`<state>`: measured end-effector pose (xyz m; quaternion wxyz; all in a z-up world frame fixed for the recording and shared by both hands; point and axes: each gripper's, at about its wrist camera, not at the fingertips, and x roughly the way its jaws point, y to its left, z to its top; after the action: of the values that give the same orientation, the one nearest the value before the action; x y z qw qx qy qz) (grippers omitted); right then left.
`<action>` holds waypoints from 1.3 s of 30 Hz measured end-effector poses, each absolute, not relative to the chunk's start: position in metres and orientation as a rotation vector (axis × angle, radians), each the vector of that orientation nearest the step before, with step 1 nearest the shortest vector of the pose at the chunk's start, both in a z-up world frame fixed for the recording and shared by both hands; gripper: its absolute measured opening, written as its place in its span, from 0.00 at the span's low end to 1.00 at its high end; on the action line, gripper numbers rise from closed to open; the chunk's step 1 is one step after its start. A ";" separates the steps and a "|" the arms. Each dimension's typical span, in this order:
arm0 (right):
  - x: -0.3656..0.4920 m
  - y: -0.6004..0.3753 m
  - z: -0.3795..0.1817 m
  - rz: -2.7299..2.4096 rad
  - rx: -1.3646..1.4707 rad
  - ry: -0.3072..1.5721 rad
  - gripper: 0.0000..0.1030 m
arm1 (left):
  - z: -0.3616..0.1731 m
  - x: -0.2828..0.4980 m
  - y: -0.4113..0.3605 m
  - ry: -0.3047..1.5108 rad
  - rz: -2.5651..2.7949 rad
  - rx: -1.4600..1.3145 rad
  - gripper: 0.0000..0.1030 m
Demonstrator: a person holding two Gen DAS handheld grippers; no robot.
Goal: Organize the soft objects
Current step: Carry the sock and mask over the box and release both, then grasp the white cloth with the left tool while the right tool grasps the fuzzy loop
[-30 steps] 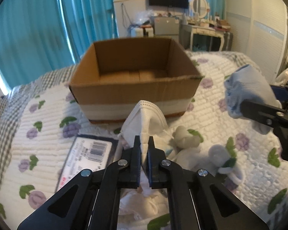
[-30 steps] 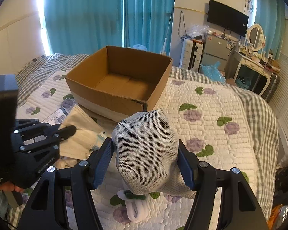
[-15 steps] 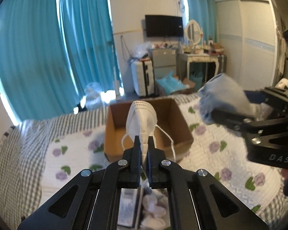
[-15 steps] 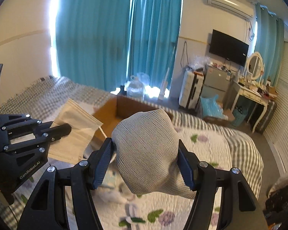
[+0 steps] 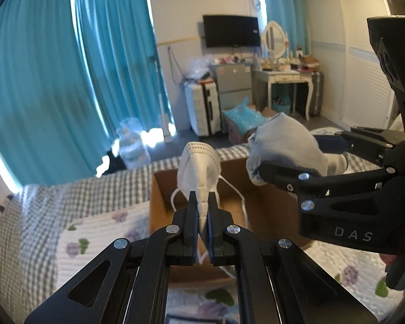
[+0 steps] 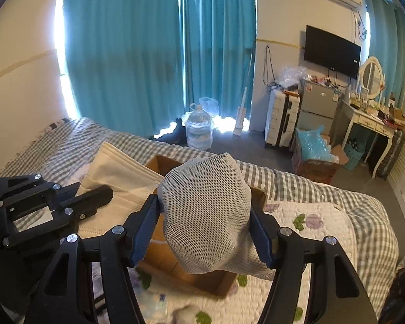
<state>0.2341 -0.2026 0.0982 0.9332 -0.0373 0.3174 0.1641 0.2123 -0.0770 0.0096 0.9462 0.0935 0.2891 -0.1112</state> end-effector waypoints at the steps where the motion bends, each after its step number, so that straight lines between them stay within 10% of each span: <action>1: 0.243 -0.202 0.091 0.333 -0.070 0.657 0.62 | 0.004 0.218 -0.077 0.602 -0.237 0.185 0.05; 9: 0.289 -0.195 0.049 0.346 -0.039 0.703 0.63 | -0.044 0.252 -0.072 0.723 -0.226 0.135 0.19; 14: 0.299 -0.194 0.036 0.355 -0.002 0.704 0.83 | -0.050 0.240 -0.071 0.678 -0.175 0.152 0.71; 39: 0.099 -0.242 0.209 0.277 -0.084 0.507 1.00 | 0.094 0.054 -0.040 0.435 -0.074 0.115 0.98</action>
<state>0.0994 -0.2423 0.2094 0.9577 -0.0412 0.2500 0.1366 0.0538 -0.0399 0.0942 0.9741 0.0568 0.2156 -0.0369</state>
